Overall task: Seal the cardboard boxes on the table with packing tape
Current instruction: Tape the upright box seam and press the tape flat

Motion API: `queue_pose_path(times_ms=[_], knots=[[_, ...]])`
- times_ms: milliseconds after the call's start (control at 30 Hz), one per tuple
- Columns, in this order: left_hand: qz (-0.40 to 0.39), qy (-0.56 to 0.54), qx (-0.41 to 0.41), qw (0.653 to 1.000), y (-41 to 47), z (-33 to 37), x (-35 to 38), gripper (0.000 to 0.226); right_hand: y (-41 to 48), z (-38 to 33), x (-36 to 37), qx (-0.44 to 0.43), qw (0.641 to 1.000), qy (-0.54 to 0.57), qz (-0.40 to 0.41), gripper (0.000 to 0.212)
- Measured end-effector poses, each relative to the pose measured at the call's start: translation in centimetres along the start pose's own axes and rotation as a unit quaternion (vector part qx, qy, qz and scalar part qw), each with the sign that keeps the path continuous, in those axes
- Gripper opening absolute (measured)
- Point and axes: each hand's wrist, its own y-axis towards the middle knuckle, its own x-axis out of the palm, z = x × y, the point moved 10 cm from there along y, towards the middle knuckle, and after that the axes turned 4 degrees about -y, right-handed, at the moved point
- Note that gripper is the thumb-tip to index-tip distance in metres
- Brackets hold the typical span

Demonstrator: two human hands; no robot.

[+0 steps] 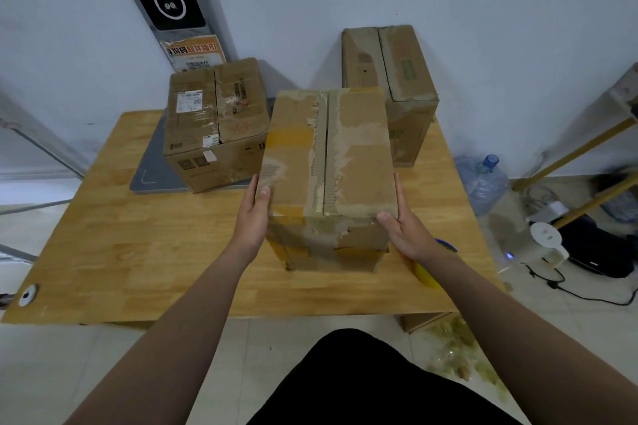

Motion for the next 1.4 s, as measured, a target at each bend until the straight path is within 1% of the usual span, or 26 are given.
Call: queue_pose_path(times_ms=[67, 167, 233, 267, 367, 467, 567, 667, 733, 800, 900, 1033, 1133, 1233, 1333, 1400], knots=[[-0.004, 0.027, -0.007, 1.000, 0.0, 0.0, -0.1, 0.053, 0.0, 0.3, 0.3, 0.017, 0.999, -0.010, -0.029, 0.095], [0.011, 0.106, -0.006, 0.994, 0.1, 0.2, -0.7, 0.053, -0.1, 0.3, 0.1, 0.040, 0.996, -0.048, -0.068, 0.105], [0.005, 0.152, -0.015, 0.988, -0.1, 0.2, -0.7, 0.058, -0.2, -0.1, -0.1, 0.053, 0.995, -0.039, -0.074, 0.109], [-0.003, 0.158, -0.027, 0.987, -0.4, 0.1, -0.6, 0.062, -0.3, -0.4, -0.2, 0.061, 0.996, -0.012, -0.067, 0.108], [-0.015, 0.137, -0.053, 0.989, -1.9, -0.3, -0.3, 0.064, -0.8, -0.5, -0.3, 0.114, 0.988, 0.106, -0.022, 0.088], [-0.011, 0.096, -0.065, 0.993, -2.4, -0.4, -0.3, 0.065, -1.1, -1.1, -1.0, 0.133, 0.983, 0.125, 0.029, 0.080], [-0.001, 0.061, -0.071, 0.996, -2.8, 0.4, -1.2, 0.076, -1.7, -2.4, -1.5, 0.127, 0.980, 0.134, 0.072, 0.083], [-0.003, 0.041, -0.058, 0.997, -3.3, 1.9, -2.9, 0.087, -2.9, -4.5, -1.1, 0.112, 0.978, 0.129, 0.116, 0.086], [-0.020, 0.024, -0.029, 0.999, -3.3, 3.5, -4.0, 0.089, -3.8, -6.6, -0.8, 0.098, 0.973, 0.139, 0.155, 0.089], [-0.044, 0.009, -0.008, 0.999, -3.5, 5.6, -5.0, 0.089, -4.7, -9.3, -0.6, 0.086, 0.967, 0.142, 0.196, 0.082], [-0.057, 0.000, 0.025, 0.998, -4.0, 8.9, -7.5, 0.089, -6.2, -14.0, -0.4, 0.069, 0.957, 0.130, 0.249, 0.073], [-0.079, -0.033, 0.069, 0.994, -4.8, 12.7, -11.9, 0.079, -8.2, -20.5, 1.0, 0.035, 0.951, 0.100, 0.290, 0.067], [-0.079, -0.052, 0.090, 0.991, -5.2, 15.2, -15.8, 0.081, -8.9, -25.5, 2.7, -0.003, 0.949, 0.088, 0.304, 0.063], [-0.073, -0.070, 0.126, 0.987, -5.0, 18.2, -20.2, 0.078, -8.4, -30.7, 4.7, -0.027, 0.950, 0.086, 0.298, 0.061], [-0.055, -0.074, 0.147, 0.985, -4.5, 20.7, -24.6, 0.069, -6.6, -35.3, 6.9, -0.044, 0.956, 0.061, 0.284, 0.060], [-0.031, -0.072, 0.156, 0.985, -4.0, 22.3, -27.7, 0.054, -4.8, -37.7, 8.6, -0.056, 0.960, 0.059, 0.269, 0.059]])
